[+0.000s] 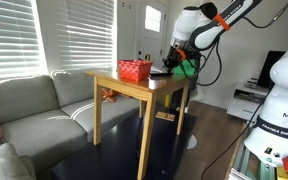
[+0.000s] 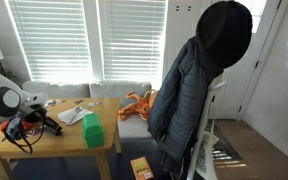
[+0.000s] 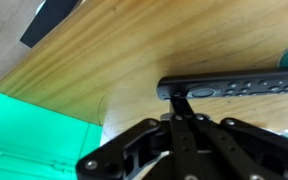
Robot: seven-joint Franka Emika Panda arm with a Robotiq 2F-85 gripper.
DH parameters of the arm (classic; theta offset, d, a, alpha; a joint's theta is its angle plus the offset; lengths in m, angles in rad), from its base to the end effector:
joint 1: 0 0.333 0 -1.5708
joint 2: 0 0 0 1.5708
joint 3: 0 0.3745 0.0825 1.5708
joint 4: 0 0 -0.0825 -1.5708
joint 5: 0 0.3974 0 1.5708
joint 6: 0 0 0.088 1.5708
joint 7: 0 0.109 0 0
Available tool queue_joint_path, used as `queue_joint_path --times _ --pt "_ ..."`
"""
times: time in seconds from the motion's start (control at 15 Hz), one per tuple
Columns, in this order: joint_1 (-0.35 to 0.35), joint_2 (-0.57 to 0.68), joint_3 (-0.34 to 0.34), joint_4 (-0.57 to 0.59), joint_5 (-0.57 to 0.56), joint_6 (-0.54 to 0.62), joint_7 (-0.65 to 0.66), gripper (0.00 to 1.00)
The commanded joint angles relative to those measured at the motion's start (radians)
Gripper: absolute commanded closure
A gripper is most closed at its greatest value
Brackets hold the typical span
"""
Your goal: Press a button on the remote
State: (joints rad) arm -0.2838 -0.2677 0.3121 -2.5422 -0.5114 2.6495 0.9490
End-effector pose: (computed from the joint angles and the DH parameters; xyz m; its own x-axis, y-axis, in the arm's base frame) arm 0.4575 0.0299 0.4430 0.7700 -0.4053 0.4928 -0.4973 -0.8651 0.0656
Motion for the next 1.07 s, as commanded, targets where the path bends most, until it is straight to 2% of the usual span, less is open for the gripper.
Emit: queue_joint_path --times 0.0,1.0 --pt "0.037 0.018 -0.032 0.026 -0.04 -0.024 0.041 1.0" --pt "0.126 -0.008 -0.098 0.041 0.0 -0.128 0.004 1.0"
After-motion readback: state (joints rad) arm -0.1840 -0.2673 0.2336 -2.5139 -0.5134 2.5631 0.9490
